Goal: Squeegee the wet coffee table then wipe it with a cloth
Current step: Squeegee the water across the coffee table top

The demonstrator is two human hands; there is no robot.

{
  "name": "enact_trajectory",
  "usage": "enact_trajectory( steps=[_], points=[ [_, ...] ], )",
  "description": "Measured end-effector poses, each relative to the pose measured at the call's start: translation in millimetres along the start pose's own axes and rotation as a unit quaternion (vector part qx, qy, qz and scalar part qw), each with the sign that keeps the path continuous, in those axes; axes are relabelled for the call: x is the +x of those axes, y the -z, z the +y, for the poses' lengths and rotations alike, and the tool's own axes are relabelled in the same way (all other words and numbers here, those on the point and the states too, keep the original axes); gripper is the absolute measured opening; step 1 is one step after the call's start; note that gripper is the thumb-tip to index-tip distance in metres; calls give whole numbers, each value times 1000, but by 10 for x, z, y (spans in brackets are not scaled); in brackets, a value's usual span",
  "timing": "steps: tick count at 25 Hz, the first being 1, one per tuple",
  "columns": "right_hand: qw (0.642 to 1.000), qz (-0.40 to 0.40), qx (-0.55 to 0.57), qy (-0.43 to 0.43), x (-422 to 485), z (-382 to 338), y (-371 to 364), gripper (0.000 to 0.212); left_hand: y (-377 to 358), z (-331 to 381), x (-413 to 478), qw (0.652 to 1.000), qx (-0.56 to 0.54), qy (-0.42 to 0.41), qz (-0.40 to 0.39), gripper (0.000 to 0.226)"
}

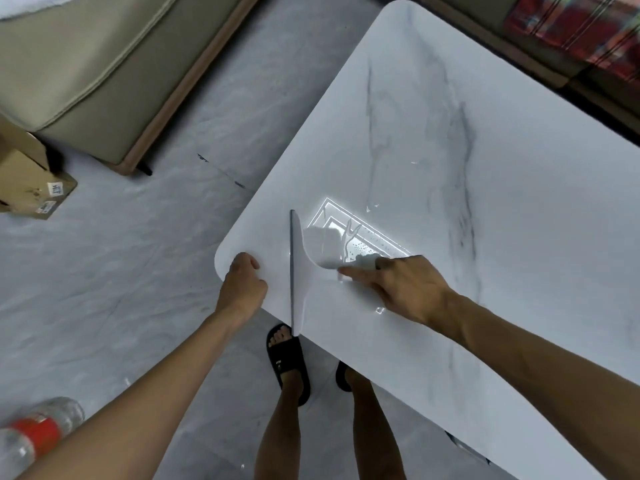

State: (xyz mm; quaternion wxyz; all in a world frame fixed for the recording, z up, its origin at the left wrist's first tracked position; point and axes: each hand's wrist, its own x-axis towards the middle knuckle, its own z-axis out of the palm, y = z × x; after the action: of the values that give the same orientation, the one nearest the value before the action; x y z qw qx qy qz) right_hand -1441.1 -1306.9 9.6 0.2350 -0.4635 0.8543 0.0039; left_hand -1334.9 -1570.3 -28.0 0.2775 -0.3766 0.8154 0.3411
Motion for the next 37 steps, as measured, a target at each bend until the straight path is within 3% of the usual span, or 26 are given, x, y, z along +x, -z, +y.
enact_trajectory(
  steps=[7, 15, 22, 27, 29, 33, 37],
  points=[
    [996, 19, -16, -84, -927, 507, 209, 55, -116, 211, 113, 994, 61, 40, -83, 26],
    [998, -31, 30, 53, 113, -404, -4, 59, 10, 180, 136, 994, 37, 36, -98, 15],
    [1000, 15, -12, 5, -669, 371, 137, 83, -4, 209, 108, 993, 36, 38, -110, 23],
    [997, -22, -41, -57, -983, 628, 337, 67, 74, 183, 101, 990, 33, 35, -134, 25],
    [998, -7, -38, -48, -829, 463, 386, 66, 122, 191, 92, 992, 23, 35, -118, 25],
    [1000, -3, 23, 8, 27, -154, 371, 58, 278, 205, 115, 1000, -16, 24, 13, 18],
    [999, 14, 26, -24, 702, -360, 351, 50, 395, 229, 283, 998, -8, -23, 54, 11]
  ],
)
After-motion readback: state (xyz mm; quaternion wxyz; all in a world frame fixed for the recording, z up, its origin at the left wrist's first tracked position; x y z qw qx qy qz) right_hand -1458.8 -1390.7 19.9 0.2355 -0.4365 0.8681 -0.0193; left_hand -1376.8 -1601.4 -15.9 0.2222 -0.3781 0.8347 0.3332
